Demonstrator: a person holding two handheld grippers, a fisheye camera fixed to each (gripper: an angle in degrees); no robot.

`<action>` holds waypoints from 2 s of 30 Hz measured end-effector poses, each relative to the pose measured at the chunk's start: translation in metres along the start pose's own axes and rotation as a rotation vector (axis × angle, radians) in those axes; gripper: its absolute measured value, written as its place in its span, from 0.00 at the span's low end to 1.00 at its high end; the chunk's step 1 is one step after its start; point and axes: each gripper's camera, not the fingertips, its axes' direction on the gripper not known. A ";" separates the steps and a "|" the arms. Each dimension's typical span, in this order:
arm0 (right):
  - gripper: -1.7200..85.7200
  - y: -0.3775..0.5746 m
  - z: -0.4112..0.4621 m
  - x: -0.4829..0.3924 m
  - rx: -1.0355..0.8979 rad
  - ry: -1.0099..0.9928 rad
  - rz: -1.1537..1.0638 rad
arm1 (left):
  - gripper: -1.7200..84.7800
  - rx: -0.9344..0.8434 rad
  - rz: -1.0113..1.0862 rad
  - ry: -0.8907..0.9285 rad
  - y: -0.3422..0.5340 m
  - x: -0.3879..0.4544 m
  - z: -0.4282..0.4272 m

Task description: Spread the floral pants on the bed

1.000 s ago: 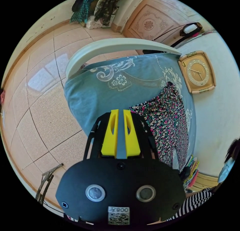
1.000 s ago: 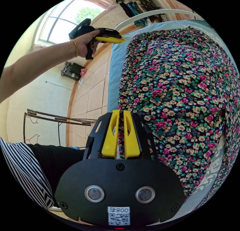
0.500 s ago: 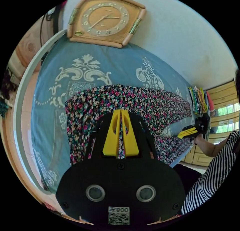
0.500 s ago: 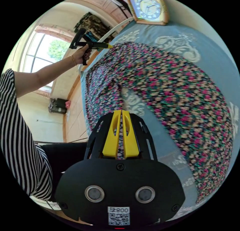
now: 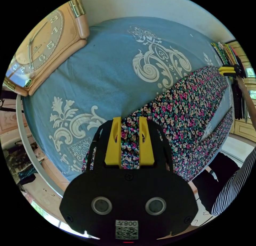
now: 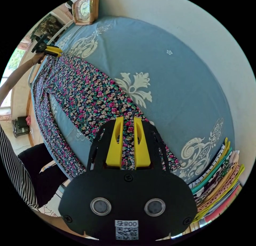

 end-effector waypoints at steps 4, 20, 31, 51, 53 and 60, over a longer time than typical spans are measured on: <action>0.10 0.003 -0.019 0.007 0.009 0.023 -0.014 | 0.13 -0.009 0.017 -0.010 -0.026 0.015 0.005; 0.11 0.009 -0.060 0.024 -0.069 0.060 -0.134 | 0.12 -0.070 0.041 -0.044 -0.096 0.063 0.029; 0.03 0.045 -0.076 0.041 -0.091 0.010 -0.140 | 0.03 -0.036 -0.023 -0.108 -0.100 0.102 0.035; 0.02 0.257 -0.081 0.009 0.103 -0.213 0.026 | 0.03 0.078 -0.237 -0.025 0.084 0.186 0.052; 0.02 0.278 -0.067 0.008 0.082 -0.271 0.063 | 0.03 0.042 -0.262 -0.017 0.097 0.192 0.067; 0.02 0.326 -0.036 0.003 0.042 -0.342 0.118 | 0.03 -0.052 -0.346 0.025 0.138 0.210 0.118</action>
